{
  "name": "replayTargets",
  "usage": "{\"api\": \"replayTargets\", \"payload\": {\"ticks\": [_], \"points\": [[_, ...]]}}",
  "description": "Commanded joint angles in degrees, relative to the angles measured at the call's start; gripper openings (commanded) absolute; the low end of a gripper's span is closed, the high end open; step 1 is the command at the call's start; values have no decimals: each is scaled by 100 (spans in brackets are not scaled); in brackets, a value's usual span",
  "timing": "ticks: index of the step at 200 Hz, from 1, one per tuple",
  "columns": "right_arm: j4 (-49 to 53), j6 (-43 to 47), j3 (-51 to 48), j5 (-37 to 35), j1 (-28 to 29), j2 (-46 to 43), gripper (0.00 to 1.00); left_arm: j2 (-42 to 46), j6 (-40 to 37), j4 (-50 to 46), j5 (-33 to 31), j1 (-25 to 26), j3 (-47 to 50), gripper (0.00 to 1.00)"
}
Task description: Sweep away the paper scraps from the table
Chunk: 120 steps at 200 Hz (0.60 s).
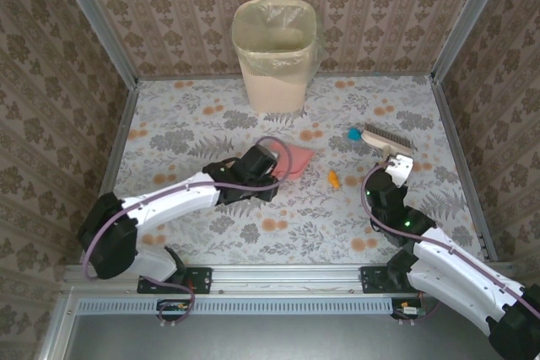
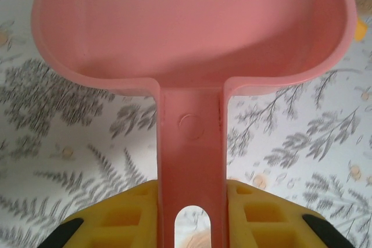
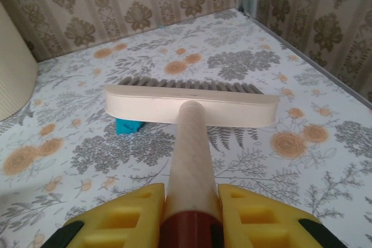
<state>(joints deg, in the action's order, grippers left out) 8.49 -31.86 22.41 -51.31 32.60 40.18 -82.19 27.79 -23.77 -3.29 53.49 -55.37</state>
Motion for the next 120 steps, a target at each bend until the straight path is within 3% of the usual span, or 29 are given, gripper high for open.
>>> {"api": "replayTargets", "payload": {"ticks": [1,65,120], "points": [[373,-454,325,-541,-76,-46,2,-317,-227,175,-24,-73,-300,0],[1461,-991,1323,85,-395,600,0,-908,-498,-80,-372,-213,-375,0],[2388,-1444,2775,1666,-1214,2171,0,-1406,-481,-111,-340,-251,-525,0]]}}
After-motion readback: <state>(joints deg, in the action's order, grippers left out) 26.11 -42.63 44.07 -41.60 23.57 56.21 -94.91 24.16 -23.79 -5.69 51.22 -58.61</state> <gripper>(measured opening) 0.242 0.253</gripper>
